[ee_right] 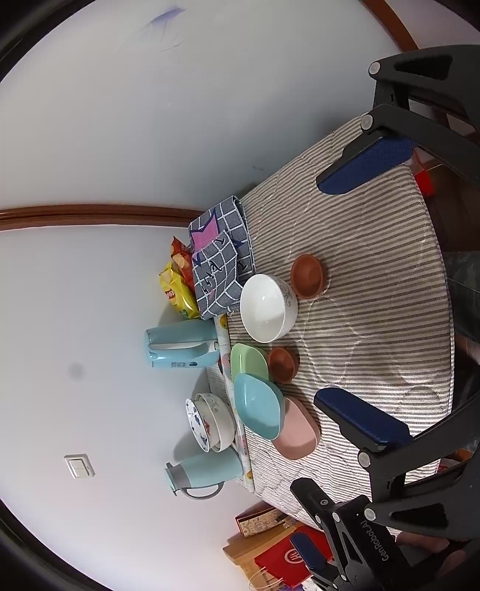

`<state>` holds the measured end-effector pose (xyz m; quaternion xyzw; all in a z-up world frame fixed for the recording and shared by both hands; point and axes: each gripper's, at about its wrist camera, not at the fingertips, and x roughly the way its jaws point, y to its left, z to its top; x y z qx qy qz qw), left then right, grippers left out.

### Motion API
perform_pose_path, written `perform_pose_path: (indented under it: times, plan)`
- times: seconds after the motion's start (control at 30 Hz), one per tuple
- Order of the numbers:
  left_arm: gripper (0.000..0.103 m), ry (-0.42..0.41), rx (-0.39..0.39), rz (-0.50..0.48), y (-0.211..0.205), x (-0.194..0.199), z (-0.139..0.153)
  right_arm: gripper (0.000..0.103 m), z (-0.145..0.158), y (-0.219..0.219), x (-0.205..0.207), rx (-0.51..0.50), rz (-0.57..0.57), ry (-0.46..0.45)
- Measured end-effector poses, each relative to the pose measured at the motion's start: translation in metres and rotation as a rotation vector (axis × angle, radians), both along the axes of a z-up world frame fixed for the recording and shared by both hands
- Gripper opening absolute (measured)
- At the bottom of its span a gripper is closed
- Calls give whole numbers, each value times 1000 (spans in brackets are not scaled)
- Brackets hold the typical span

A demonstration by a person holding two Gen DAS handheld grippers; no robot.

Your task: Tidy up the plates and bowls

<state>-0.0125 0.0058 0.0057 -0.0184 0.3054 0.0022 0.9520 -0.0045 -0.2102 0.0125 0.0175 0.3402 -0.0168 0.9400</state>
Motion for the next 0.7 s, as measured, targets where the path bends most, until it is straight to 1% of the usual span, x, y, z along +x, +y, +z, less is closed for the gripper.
perform_pose_path:
  times: [0.7]
  plan:
    - [103, -2, -4, 2, 2, -2, -1, 103, 3, 2, -4, 1, 6, -8]
